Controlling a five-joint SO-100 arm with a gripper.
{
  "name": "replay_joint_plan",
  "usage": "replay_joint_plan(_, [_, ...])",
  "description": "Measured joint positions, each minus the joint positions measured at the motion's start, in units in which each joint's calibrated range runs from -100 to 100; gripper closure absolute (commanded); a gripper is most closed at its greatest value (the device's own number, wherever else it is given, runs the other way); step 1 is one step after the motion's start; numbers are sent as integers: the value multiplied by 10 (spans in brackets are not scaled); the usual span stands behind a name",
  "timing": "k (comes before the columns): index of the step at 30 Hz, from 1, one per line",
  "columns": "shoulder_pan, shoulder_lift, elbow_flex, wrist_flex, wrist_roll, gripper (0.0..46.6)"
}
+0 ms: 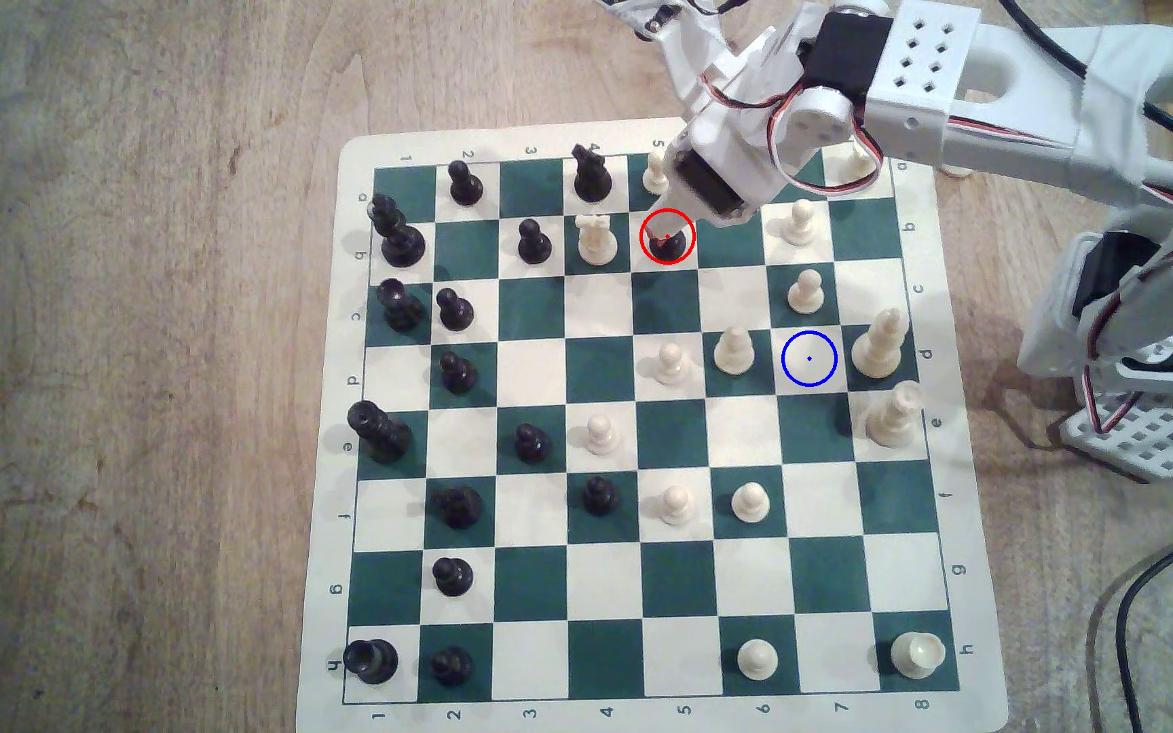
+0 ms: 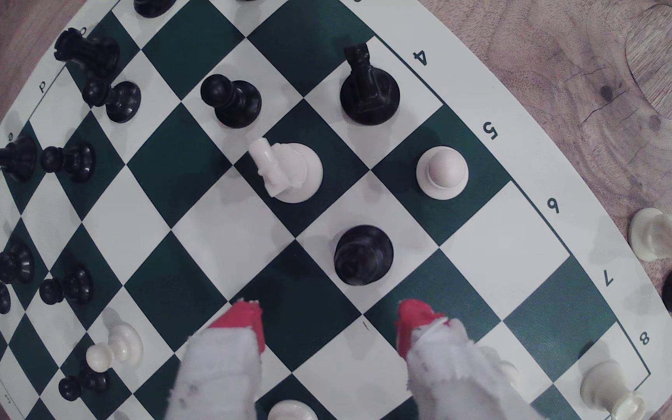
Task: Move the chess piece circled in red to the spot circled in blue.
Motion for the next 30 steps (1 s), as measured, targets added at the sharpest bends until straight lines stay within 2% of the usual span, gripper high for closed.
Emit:
replay_joint_plan(11, [0,39,1,-66,0,302])
replay_joint_plan(30, [-3,92,12,-76,3,304])
